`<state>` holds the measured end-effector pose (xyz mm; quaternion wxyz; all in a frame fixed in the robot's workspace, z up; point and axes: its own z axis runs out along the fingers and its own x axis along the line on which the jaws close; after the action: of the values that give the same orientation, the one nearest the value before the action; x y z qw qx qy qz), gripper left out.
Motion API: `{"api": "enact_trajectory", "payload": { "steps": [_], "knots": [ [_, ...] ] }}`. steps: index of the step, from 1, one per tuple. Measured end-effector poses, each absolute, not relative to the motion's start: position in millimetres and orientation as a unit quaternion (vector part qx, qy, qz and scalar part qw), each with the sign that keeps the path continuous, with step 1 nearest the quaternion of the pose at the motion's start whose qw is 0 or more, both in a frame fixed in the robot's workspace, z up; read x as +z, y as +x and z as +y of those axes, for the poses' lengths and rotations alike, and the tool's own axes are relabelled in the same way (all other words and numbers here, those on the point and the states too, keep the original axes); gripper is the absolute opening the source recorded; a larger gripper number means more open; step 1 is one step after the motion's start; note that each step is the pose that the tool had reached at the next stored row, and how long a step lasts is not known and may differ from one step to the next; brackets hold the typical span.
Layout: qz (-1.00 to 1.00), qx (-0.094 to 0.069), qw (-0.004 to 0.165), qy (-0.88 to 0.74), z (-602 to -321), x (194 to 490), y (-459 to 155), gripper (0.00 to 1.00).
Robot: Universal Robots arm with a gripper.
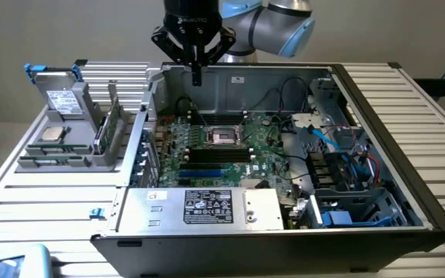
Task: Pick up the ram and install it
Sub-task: 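Reach for the ram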
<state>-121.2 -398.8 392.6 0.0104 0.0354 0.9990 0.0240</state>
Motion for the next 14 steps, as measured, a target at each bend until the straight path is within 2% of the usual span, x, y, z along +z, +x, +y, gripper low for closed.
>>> {"api": "enact_trajectory", "payload": {
  "steps": [14],
  "knots": [
    [0.999,0.024,0.011,0.035,-398.8,392.6,-161.9,0.11]
  ]
}}
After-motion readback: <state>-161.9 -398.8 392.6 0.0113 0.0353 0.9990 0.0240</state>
